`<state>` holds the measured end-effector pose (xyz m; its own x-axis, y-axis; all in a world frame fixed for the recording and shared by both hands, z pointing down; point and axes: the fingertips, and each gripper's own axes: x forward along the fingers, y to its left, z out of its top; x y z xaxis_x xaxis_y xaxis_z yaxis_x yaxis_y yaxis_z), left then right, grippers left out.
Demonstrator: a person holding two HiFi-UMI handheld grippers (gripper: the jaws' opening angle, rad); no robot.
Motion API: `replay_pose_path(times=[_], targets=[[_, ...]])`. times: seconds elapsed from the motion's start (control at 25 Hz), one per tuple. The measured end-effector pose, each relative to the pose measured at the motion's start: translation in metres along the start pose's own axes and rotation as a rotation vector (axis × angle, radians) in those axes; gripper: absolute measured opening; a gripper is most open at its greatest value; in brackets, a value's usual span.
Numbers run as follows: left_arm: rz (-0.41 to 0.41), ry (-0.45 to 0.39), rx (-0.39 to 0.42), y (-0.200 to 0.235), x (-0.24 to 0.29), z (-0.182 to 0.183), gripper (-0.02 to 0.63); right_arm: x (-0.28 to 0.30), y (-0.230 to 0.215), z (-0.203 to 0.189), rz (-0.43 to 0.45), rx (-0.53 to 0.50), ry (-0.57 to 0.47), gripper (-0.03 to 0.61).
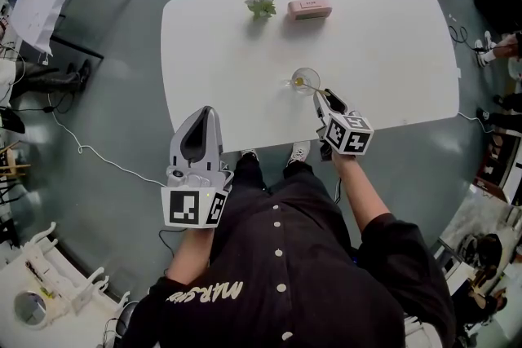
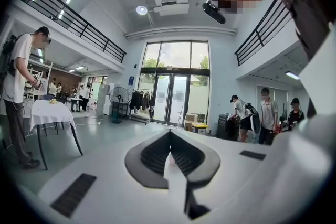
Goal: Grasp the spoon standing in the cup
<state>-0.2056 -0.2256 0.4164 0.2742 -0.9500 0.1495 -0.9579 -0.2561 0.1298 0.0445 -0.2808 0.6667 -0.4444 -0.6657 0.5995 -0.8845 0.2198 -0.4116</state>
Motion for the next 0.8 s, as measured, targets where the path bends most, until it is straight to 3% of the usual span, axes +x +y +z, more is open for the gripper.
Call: replay_pose_path(times=[0.4,0.8], targets=[[0.01,0.005,-0.003,0.004,0.0,0.0,0.009,0.003,-0.002,0.004,-0.011,0.001,-0.004,0.031],[0.012,-0.01,0.0,0.004,0.005,0.005,0.009,0.003,-0.007,0.013,-0.032,-0.06,-0.012,0.009]])
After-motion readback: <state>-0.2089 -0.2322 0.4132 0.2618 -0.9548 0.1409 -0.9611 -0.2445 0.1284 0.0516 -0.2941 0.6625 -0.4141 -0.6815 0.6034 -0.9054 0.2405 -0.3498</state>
